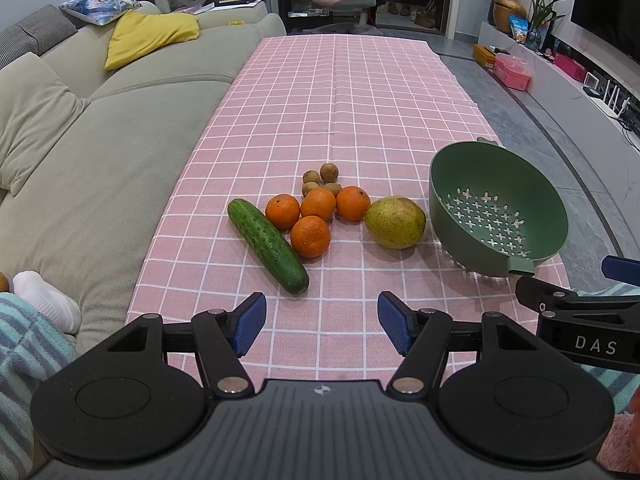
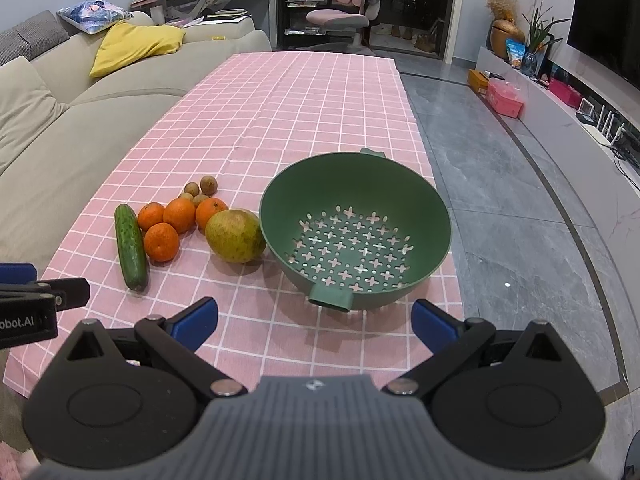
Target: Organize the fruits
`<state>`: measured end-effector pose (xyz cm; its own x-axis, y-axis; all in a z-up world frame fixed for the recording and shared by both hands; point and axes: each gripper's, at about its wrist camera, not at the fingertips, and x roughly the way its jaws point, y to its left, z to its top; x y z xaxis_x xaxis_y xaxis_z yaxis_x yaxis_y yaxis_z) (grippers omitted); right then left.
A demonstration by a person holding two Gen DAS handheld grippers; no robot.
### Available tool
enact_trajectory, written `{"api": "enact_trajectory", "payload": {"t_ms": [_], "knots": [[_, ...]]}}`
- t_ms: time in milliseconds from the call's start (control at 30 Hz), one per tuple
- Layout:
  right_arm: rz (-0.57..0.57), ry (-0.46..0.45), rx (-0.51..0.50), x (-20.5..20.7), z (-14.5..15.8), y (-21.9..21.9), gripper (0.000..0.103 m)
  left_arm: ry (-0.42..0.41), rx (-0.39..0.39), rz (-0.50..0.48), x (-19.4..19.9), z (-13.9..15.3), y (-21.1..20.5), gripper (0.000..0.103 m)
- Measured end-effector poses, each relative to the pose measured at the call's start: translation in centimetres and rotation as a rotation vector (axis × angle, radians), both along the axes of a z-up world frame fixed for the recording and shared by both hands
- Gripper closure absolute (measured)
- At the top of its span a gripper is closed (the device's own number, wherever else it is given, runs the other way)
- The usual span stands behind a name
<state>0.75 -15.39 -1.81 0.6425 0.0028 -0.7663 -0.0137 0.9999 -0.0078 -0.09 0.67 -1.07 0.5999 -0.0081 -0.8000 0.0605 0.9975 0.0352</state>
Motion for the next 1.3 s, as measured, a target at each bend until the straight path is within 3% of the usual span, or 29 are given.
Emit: {"api": "enact_trajectory", "payload": {"t_ms": [633,800,967,1033,1167,1300], "knots": [[0.006,0.009,-0.002,0.0,-0.3,0.2,0.004,0.003,-0.007,0.000,0.1,0.0,0.1,0.028],[0.053,-0.050,0.068,-0.1,-0.1,-0.1,0.004,-0.016,-0.044,-0.001,0.3,0.1,0.8,0.028],[0.199,-0.206,0.025,-0.1,0.2,1.4,0.004,-0.020,-0.102,0.024,1.4,-0.3,2.1,0.028],[0.278,-0.200,0.005,0.7,0.0,2.5,0.004,-0.021,-0.132,0.051,2.1,-0.6,2.8,0.028],[0.416,-0.180,-0.102,2.8,-1.0,4.9,0.025,-0.036,-0.091,0.086,4.0,-1.7,3.7,0.035],[0.524,-0.149,-0.178,5.4,-2.3,6.2,0.032,-0.021,-0.107,0.085,6.1,-2.8,4.6,0.035]]}}
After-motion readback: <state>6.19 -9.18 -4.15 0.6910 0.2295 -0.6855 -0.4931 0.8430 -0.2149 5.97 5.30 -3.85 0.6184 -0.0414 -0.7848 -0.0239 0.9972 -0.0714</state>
